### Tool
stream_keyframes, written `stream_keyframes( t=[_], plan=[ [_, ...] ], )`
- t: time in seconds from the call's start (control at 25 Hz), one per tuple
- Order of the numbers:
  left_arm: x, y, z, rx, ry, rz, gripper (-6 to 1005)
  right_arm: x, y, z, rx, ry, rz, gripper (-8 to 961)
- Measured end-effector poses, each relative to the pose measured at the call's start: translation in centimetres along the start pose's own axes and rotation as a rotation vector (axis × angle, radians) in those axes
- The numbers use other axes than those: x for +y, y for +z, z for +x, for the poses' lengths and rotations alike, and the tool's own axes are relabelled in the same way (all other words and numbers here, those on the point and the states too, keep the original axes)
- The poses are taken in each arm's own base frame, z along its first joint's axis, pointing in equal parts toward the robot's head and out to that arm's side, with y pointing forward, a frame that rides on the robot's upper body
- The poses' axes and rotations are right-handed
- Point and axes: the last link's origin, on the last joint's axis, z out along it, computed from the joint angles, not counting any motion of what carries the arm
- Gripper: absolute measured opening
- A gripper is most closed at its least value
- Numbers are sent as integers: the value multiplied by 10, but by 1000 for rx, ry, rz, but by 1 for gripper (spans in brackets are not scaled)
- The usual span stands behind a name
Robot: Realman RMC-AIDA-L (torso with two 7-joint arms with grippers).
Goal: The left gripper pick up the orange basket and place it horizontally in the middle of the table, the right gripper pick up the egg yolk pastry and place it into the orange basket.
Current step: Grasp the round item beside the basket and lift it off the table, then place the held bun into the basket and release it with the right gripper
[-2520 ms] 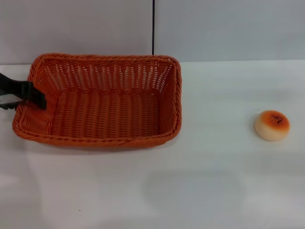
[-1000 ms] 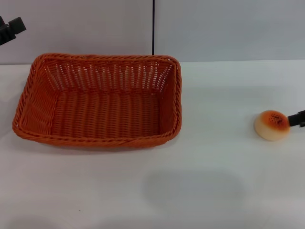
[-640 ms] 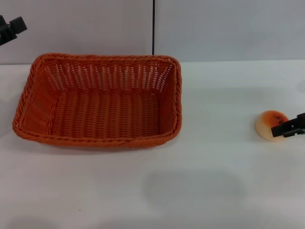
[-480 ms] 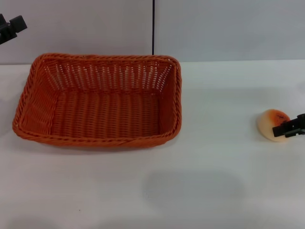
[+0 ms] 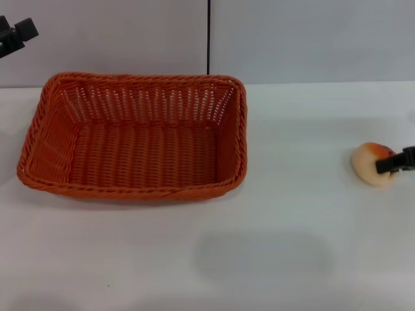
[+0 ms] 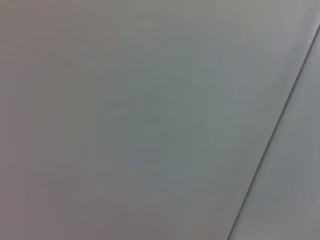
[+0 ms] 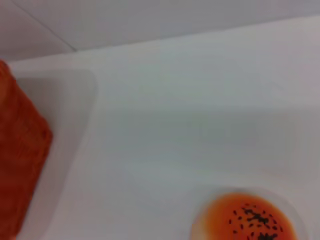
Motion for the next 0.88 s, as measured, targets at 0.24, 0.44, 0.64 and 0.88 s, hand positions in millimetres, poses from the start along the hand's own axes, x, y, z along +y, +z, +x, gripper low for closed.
stream_keyframes(
  t=[0.24, 0.44, 0.64, 0.88],
  plan=[
    [0, -1, -1, 1, -4, 1, 786, 8, -18, -11, -68, -29, -42, 190],
    [-1, -2, -3, 6, -15, 2, 786, 27, -46, -25, -151, -94, -100, 72],
    [-1, 1, -8, 12, -7, -1, 786, 64, -62, -46, -213, -207, -224, 34],
    [-2, 5, -16, 31, -23, -15, 787, 119, -37, -70, -152, -348, -398, 27]
  ],
)
